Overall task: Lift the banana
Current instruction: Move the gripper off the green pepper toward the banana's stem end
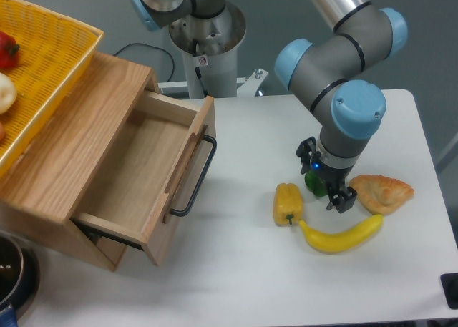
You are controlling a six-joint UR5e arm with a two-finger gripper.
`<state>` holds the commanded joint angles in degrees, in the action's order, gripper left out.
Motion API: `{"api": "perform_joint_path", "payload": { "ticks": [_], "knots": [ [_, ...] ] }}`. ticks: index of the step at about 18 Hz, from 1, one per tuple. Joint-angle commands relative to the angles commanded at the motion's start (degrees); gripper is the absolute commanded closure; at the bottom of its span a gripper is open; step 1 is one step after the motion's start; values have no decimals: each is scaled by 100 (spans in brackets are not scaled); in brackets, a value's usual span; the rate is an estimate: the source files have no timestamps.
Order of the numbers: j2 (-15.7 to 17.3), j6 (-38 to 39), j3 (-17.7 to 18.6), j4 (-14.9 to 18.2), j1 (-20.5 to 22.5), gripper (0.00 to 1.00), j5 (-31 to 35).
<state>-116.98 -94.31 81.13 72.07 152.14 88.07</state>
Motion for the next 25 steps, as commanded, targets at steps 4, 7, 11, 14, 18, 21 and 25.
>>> {"api": "perform_joint_path", "payload": {
  "ticks": [4, 7, 11, 14, 18, 21, 25],
  "knots": [
    [-79, 18, -70, 0, 0, 0, 0],
    [-176, 245, -150, 9, 0, 0, -26],
    [-176, 361, 69, -280, -9, 0, 35],
    [-132, 369, 324, -684, 9, 0, 44],
    [-141, 395, 351, -756, 88, 0, 27],
    [-132, 422, 386, -756, 176, 0, -113],
    [-158, 440, 509, -835, 404, 0, -938]
  ]
}}
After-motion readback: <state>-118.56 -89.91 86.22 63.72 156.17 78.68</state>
